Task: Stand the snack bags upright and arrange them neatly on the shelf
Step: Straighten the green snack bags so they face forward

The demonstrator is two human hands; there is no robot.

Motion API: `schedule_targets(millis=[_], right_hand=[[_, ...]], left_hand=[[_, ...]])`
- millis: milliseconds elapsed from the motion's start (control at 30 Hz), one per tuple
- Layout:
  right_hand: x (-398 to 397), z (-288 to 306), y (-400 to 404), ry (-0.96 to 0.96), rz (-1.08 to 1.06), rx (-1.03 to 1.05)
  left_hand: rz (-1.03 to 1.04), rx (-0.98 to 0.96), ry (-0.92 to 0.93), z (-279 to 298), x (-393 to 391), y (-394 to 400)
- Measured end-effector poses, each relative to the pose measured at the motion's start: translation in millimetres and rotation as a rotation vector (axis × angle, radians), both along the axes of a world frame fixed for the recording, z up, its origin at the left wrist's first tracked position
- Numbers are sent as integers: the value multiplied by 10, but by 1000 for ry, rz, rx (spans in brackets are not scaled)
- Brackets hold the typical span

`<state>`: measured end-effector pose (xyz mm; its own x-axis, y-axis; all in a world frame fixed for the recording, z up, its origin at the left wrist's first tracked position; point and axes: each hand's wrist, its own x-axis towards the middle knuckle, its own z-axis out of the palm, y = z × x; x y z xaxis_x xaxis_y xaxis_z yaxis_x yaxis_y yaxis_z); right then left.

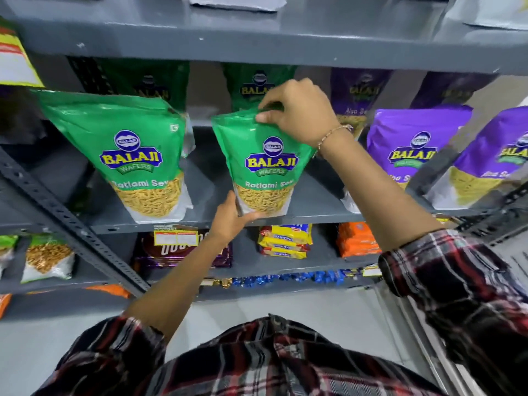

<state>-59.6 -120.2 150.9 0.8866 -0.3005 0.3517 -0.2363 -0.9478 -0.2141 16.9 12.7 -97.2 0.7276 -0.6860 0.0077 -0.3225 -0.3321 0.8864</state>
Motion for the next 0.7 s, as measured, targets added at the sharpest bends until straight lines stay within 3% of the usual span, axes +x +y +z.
schedule_targets(millis=[67, 167, 200, 433, 567, 700], right_hand=[[-126, 47, -118, 42, 91, 38], [-473, 38, -439, -55, 198, 78], [-598, 14, -556, -83, 198, 78], [-1567, 101, -1689, -138, 51, 129], [-1782, 192, -2186, 0, -49, 61], [-1757, 55, -2336, 129, -2, 36]], left_hand=[[104, -130, 45, -32, -127, 62], [484, -256, -154, -103, -545, 106], [508, -277, -203, -113, -687, 75], [-30, -217, -227, 68, -1504, -1133], [-57, -154, 46, 208, -1521, -1808], [-107, -125, 120, 177, -1549, -2153]])
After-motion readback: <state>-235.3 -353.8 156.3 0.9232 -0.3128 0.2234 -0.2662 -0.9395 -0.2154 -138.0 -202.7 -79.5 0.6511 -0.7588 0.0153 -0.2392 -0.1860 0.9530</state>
